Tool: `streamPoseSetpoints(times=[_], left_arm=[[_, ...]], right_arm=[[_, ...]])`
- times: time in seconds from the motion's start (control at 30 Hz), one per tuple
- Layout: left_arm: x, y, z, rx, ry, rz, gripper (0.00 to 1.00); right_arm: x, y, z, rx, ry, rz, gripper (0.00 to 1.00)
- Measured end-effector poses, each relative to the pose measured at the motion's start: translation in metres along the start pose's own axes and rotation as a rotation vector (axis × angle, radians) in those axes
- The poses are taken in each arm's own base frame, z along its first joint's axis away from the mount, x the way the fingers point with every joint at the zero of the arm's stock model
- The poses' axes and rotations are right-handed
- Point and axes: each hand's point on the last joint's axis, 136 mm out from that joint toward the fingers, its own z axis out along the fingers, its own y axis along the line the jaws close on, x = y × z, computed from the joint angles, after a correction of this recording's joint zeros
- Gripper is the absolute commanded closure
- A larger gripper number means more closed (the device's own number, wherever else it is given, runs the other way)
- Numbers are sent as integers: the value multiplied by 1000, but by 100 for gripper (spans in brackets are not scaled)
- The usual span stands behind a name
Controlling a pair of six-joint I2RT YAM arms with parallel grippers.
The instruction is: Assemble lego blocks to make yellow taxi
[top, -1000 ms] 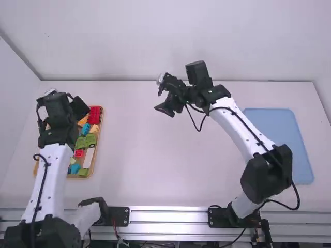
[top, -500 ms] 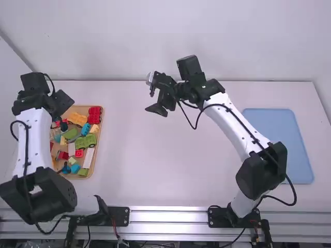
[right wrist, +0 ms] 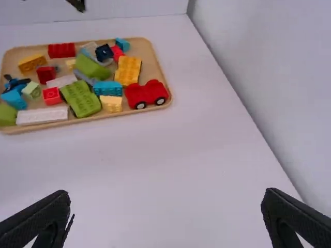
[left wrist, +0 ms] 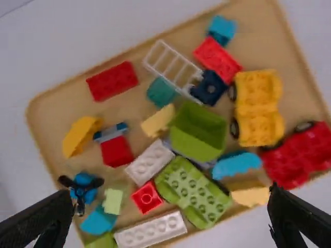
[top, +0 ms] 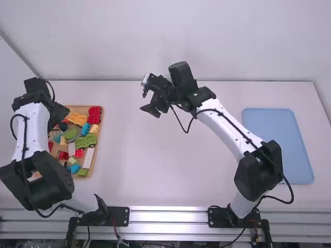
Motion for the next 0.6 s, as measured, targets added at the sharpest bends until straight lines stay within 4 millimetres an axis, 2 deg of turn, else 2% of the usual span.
streamPoseSetpoints(times=[0.13, 0.2, 0.33, 0.4, 0.6], left_arm=[[-20, 11, 1, 75, -5, -63, 1], [-21, 11, 1, 90, 2, -66, 0], [-19, -7, 0, 146, 6, -37, 1], [-12, -26, 2, 171, 27, 0, 1], [-3, -61, 13, 163, 111, 59, 1]], right_arm=[[0, 0, 3, 21, 15, -4, 1], [1, -2, 2, 30, 17, -2, 1], [-1, -7, 2, 50, 9, -7, 2], [-3, -9, 2, 58, 5, -10, 1], [-2, -9, 1, 60, 7, -8, 2]])
